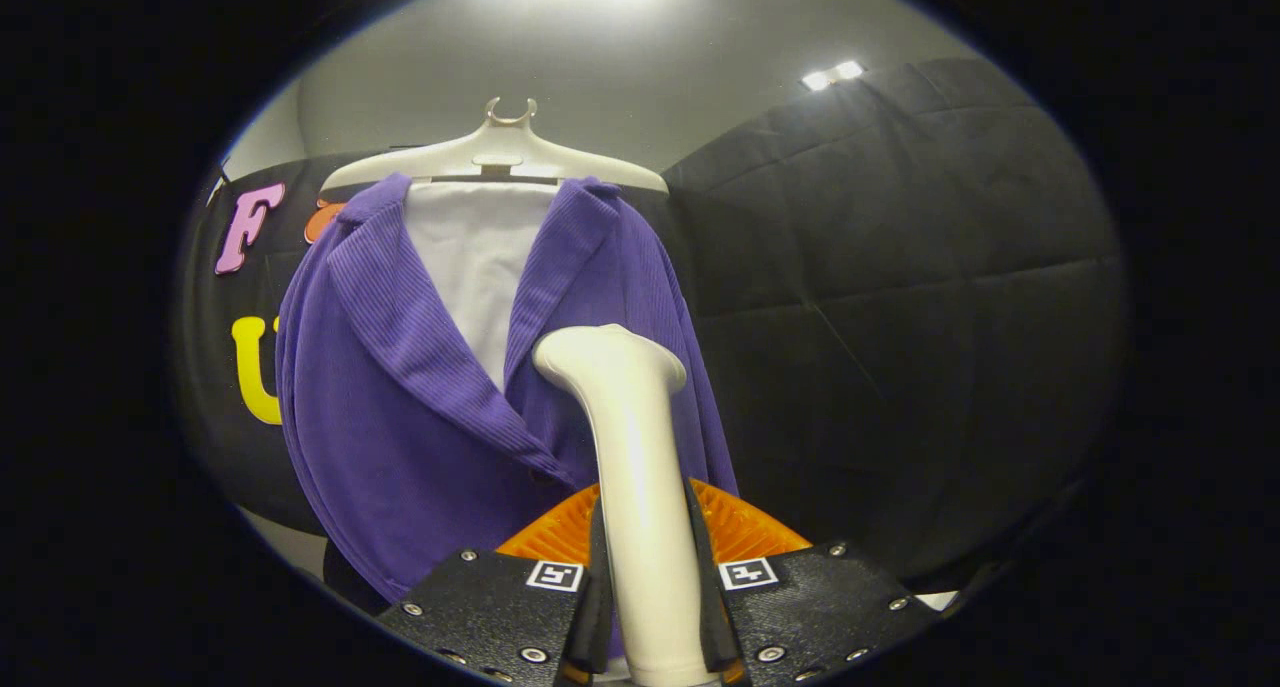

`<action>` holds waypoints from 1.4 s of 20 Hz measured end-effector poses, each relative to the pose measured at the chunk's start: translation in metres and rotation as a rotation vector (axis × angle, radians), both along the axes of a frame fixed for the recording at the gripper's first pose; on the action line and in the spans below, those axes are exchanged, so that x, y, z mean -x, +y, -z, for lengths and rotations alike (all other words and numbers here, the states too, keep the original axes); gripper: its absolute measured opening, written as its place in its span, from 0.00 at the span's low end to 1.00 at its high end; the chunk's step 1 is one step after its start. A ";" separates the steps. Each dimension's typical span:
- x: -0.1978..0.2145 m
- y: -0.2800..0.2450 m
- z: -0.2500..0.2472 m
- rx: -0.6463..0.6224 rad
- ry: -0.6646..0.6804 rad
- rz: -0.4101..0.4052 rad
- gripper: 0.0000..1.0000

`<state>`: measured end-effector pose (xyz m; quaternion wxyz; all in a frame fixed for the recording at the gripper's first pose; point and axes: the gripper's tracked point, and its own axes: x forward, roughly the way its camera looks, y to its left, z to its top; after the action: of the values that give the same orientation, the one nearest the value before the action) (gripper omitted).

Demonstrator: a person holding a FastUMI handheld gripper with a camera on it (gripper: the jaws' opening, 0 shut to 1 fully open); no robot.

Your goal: Iron the clothes twice with a garment steamer, once on the left side and once on the right side.

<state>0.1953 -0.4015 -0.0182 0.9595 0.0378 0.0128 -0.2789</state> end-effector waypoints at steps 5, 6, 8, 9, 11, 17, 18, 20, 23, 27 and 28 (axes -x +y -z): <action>0.015 0.000 0.038 -0.008 0.086 -0.070 0.35; 0.016 0.002 0.044 -0.012 0.097 -0.089 0.35; 0.020 0.002 0.048 -0.013 0.079 -0.129 0.35; 0.022 0.000 0.049 -0.007 0.077 -0.133 0.35; 0.026 -0.005 0.061 0.013 0.105 -0.135 0.35; 0.042 -0.011 0.116 0.010 0.223 -0.178 0.35; 0.043 -0.010 0.123 0.014 0.235 -0.192 0.35; 0.046 -0.008 0.127 0.019 0.230 -0.212 0.35; 0.050 -0.010 0.137 0.011 0.228 -0.229 0.35; 0.061 -0.010 0.162 0.013 0.270 -0.257 0.35; 0.075 -0.009 0.179 0.015 0.290 -0.269 0.35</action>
<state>0.1202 -0.4109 -0.1975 0.9764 -0.0123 0.1538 -0.1510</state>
